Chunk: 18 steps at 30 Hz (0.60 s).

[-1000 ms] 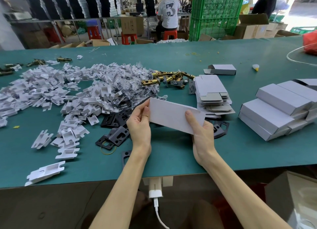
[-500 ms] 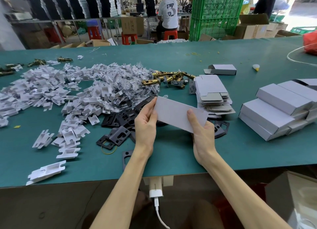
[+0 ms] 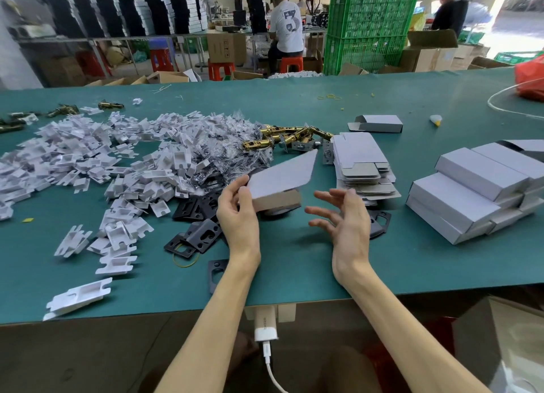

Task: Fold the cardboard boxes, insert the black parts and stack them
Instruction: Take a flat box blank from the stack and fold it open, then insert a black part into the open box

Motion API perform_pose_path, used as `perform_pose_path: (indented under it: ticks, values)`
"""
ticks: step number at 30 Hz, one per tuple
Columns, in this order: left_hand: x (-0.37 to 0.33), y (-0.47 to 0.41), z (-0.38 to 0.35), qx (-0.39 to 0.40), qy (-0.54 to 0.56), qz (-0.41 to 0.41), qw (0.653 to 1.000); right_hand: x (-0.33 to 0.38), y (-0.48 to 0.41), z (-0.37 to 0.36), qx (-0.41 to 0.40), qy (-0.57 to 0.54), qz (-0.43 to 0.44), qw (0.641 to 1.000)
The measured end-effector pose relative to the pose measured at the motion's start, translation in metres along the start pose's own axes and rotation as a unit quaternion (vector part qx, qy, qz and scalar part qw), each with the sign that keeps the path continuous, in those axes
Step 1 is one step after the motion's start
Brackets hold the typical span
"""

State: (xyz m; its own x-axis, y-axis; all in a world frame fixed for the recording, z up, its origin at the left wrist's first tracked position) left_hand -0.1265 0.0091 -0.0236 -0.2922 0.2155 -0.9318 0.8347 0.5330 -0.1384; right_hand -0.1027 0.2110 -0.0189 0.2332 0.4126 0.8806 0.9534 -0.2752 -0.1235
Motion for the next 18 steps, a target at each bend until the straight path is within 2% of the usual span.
perform_pose_path:
  ticks: [2, 5, 7, 12, 15, 18]
  values:
    - [0.002, 0.002, -0.003, 0.020, -0.009, 0.007, 1.000, 0.001, 0.001, -0.002, 0.026, 0.056, 0.018, 0.998]
    - [0.003, 0.006, -0.011, 0.068, -0.074, -0.008, 0.995, -0.002, 0.006, -0.021, 0.162, 0.146, 0.066, 0.974]
    - [0.002, 0.008, -0.016, 0.099, -0.095, -0.017, 0.990, -0.006, 0.009, -0.031, 0.213, 0.152, 0.049, 0.964]
    - [-0.004, 0.018, -0.028, 0.179, -0.085, -0.031, 0.980, -0.007, 0.004, -0.020, 0.141, 0.145, 0.036, 0.979]
    - [-0.007, 0.024, -0.038, 0.260, -0.047, -0.022, 0.964, -0.009, 0.004, -0.020, 0.133, 0.162, 0.026, 0.977]
    - [-0.007, 0.028, -0.040, 0.281, -0.063, -0.010, 0.958, -0.006, 0.005, -0.022, 0.133, 0.178, 0.025, 0.975]
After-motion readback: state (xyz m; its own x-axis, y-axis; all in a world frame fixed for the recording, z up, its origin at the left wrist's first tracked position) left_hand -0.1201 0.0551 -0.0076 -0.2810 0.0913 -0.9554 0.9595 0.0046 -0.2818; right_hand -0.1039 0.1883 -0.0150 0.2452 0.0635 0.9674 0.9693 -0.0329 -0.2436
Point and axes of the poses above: each hand's wrist, its own y-axis away from the middle knuckle, its own z-axis out of the back of the hand, x = y × z, the point moved 6 cm from there along -y, towards the middle knuckle
